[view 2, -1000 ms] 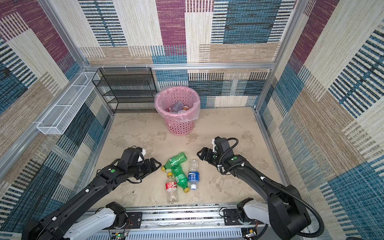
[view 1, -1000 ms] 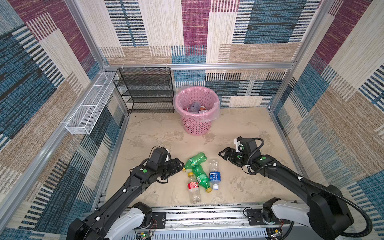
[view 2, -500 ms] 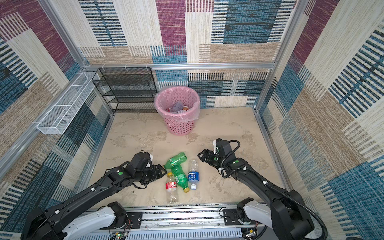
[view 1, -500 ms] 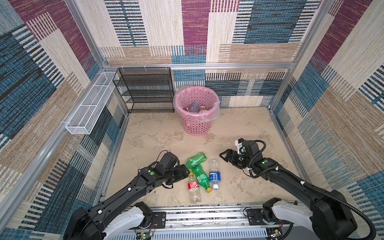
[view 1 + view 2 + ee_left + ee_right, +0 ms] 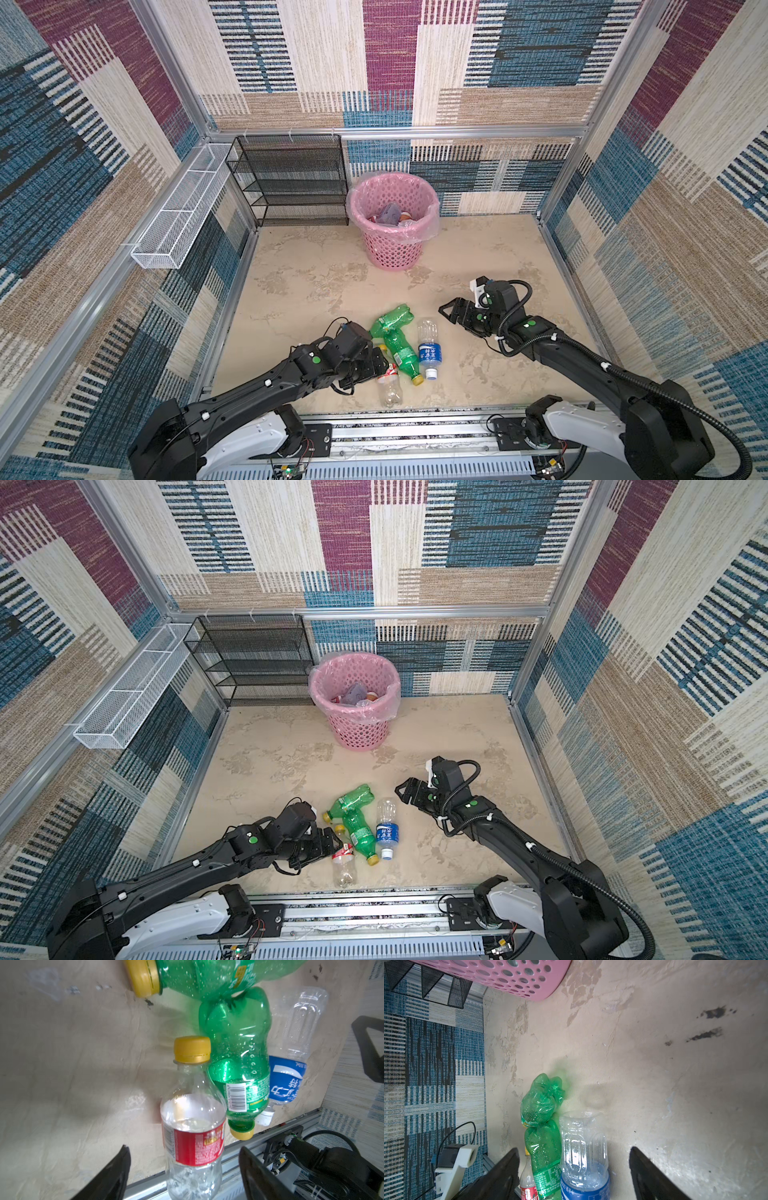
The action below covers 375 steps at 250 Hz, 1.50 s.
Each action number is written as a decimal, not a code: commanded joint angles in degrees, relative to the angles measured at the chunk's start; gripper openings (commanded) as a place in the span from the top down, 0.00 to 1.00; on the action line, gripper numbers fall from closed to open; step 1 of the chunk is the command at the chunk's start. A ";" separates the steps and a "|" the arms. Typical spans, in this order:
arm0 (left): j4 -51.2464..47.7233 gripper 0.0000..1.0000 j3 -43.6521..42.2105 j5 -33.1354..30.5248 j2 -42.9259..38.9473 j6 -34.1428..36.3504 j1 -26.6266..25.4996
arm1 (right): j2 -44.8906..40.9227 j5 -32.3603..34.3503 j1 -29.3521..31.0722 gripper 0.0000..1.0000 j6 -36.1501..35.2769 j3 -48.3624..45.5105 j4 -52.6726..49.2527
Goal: Throw the plastic bottles in the bin
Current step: 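Move the left gripper toward the red-label bottle while the right gripper returns over the bottles, then lower the left gripper and close it around the red-label yellow-cap bottle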
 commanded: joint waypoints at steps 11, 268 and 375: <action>3.51 0.17 -0.67 -0.50 1.68 -2.94 -1.47 | 0.11 0.50 0.07 0.16 0.29 0.52 1.14; 8.48 0.27 -2.48 -0.19 8.40 -3.87 -2.94 | 0.40 0.49 0.02 0.16 0.29 0.11 1.36; 4.74 0.35 -3.00 -2.67 5.87 -3.52 -2.35 | 1.34 0.25 0.03 0.16 0.40 0.09 2.02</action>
